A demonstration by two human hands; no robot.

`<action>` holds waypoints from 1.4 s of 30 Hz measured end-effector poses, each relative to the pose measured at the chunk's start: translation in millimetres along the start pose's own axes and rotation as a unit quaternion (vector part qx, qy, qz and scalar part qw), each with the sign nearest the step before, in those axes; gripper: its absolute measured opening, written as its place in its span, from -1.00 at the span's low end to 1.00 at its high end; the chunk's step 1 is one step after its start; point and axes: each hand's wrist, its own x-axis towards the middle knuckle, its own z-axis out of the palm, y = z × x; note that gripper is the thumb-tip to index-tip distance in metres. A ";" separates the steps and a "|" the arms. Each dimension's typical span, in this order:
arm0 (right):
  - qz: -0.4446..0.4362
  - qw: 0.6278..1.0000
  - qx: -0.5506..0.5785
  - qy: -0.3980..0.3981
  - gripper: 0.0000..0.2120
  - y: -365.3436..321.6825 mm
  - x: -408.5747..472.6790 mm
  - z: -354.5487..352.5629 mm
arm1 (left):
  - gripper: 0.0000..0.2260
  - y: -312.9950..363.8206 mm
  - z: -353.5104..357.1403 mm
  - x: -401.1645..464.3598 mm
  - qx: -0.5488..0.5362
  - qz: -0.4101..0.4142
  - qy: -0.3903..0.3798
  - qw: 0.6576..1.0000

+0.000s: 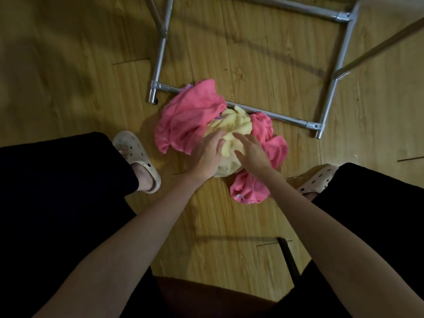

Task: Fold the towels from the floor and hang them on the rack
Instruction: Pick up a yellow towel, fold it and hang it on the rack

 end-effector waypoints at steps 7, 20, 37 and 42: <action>-0.038 0.997 0.030 0.059 -0.82 -21.0 -47.2 -45.2 | -0.78 63.5 -46.7 -24.4 -0.053 0.056 0.013 0.997; -0.046 0.982 0.096 0.156 -0.84 -86.3 -143.6 -131.1 | -0.92 192.2 -180.4 -88.7 -0.235 0.126 0.113 0.957; -0.153 0.928 0.200 0.274 -0.96 -182.8 -253.0 -229.1 | -0.89 212.4 -251.1 -77.7 -0.188 0.042 0.119 0.974; -0.105 0.873 0.327 0.346 -0.95 -220.5 -272.0 -262.2 | -0.89 219.9 -247.5 -74.5 -0.154 0.078 0.041 0.984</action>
